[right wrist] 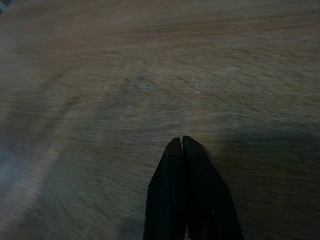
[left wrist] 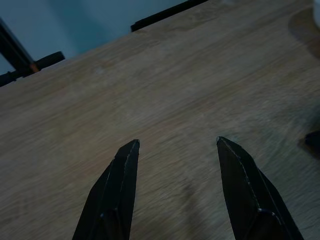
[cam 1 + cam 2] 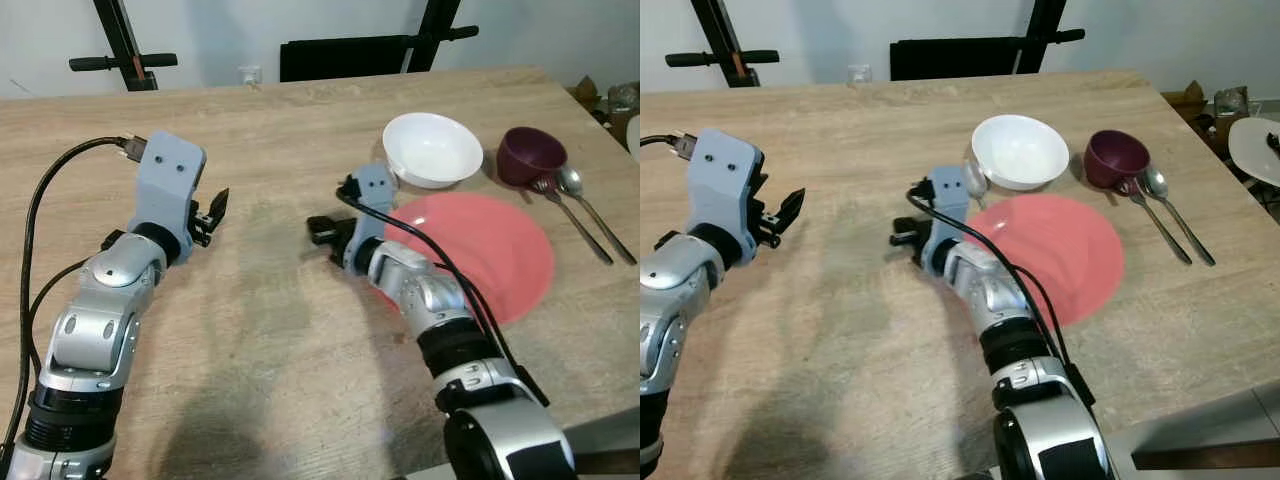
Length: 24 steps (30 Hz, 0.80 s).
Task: Setting the table
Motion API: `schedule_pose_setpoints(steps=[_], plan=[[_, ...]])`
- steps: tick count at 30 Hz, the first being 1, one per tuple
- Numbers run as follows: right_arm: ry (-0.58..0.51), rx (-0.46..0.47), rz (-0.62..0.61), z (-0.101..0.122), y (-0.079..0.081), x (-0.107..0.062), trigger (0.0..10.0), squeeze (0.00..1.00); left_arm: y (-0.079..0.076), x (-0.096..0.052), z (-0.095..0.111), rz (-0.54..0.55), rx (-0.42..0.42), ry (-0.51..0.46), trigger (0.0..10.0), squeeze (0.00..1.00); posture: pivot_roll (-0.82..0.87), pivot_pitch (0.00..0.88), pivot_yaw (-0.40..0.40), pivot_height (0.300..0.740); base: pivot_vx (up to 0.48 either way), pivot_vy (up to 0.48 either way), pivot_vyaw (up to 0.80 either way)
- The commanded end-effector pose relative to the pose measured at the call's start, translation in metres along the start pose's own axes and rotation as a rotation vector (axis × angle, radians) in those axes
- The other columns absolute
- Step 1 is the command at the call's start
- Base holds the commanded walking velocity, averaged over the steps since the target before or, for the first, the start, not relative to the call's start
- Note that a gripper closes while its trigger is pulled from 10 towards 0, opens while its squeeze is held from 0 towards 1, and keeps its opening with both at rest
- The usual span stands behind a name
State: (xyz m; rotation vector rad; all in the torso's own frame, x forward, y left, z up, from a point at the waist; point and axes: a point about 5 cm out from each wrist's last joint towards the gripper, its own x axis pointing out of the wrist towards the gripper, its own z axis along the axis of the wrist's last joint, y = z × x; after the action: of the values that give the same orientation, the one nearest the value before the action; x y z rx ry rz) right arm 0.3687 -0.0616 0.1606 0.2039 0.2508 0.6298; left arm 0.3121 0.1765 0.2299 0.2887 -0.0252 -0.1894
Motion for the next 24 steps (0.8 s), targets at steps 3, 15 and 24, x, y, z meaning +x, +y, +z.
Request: schedule_pose_setpoints(steps=[3, 15, 24], plan=[[0.024, 0.007, -0.128, -0.008, -0.026, -0.012, 10.0, 0.0, -0.002, -0.001, -0.002, -0.001, -0.001, 0.008, 10.0, 0.0, -0.01, 0.149, 0.017, 0.74, 0.0, 0.0, 0.0], [-0.17, -0.1, -0.496, 0.045, -0.096, -0.068, 10.0, 0.0, -0.005, -0.001, -0.003, -0.005, -0.008, 0.011, 10.0, 0.0, -0.02, 0.15, 0.016, 0.74, 0.0, 0.0, 0.0], [-0.39, -0.021, -0.31, 0.07, -0.076, -0.083, 10.0, 0.0, -0.005, 0.0, -0.004, -0.011, -0.009, 0.01, 10.0, 0.0, -0.02, 0.138, 0.024, 0.74, 0.0, 0.0, 0.0]])
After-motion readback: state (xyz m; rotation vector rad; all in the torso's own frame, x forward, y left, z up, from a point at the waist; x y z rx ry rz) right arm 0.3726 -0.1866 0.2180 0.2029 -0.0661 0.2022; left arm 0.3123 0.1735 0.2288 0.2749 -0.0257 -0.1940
